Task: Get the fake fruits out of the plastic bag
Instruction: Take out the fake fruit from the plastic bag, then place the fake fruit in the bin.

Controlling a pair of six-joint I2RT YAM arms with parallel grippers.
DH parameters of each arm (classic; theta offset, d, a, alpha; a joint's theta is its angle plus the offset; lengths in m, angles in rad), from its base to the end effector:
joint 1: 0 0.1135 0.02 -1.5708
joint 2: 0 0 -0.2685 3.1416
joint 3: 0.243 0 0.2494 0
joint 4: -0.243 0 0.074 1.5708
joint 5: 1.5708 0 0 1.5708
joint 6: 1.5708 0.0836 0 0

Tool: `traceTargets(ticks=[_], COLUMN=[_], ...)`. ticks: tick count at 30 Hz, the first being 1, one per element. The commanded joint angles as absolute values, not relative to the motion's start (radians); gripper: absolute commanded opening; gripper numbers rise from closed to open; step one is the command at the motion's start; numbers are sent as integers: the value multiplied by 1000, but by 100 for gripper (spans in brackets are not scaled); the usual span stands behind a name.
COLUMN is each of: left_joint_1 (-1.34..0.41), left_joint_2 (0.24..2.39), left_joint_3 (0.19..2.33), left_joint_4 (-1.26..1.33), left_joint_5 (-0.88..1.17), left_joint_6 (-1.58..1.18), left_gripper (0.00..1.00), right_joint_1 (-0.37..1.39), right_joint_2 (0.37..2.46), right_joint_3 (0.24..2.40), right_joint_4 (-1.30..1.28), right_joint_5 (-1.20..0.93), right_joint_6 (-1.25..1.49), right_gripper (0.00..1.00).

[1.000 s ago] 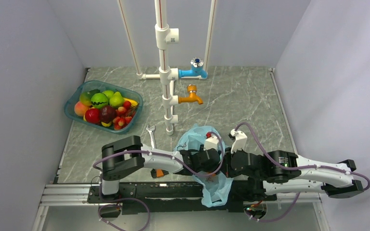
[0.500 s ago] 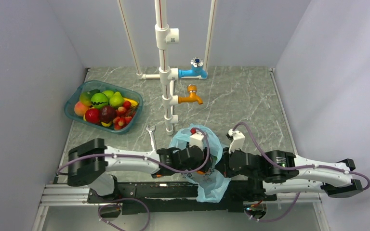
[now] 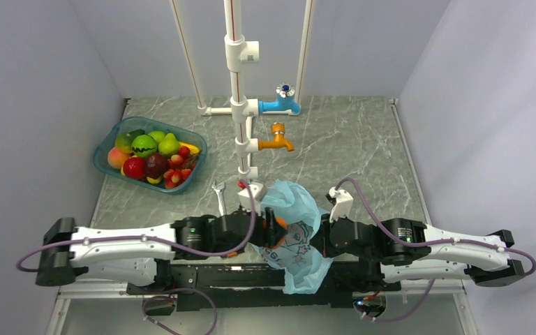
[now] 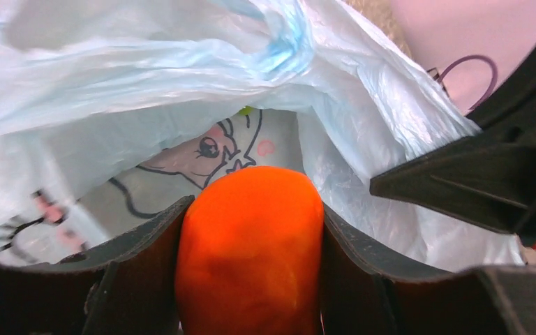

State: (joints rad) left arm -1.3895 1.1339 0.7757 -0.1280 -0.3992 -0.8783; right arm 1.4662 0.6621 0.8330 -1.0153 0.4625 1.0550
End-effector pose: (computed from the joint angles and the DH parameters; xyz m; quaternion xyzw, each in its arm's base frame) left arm 0.0838 -0.2771 0.2575 0.1133 0.8381 -0.3865 0.3679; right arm 0.0512 0.1308 0.2676 -0.1060 0.9073 0.2639 0.3096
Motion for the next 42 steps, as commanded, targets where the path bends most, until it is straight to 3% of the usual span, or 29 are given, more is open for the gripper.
traceTargets(ticks=[1,12,17,24,34,42], left_joint_1=[-1393,-1312,-1051,-641,43,268], left_joint_2=[958,644,649,806,979,1197], left_joint_3=[732,818,893,994,1076,1119], left_joint_4=[-271,-715,-746,-695,-493,-282], left_joint_5=[-486,-691,-587,-385,-276,-227], left_joint_6=[-913,-874,-748,-514,-446,-467], left_gripper=[26,16,3,0,0,0], right_joint_1=[1471,1471,1470,1471,1471,1471], right_joint_2=[672,708,715,708,685,673], right_joint_3=[825,834,837,838,835,841], right_joint_4=[-967,-943,-937,-951,-955,-896], right_joint_5=[465,466,471,485,526,538], right_joint_6=[1037,1007,1001,997,938,832], right_gripper=[0,0,0,0,0,0])
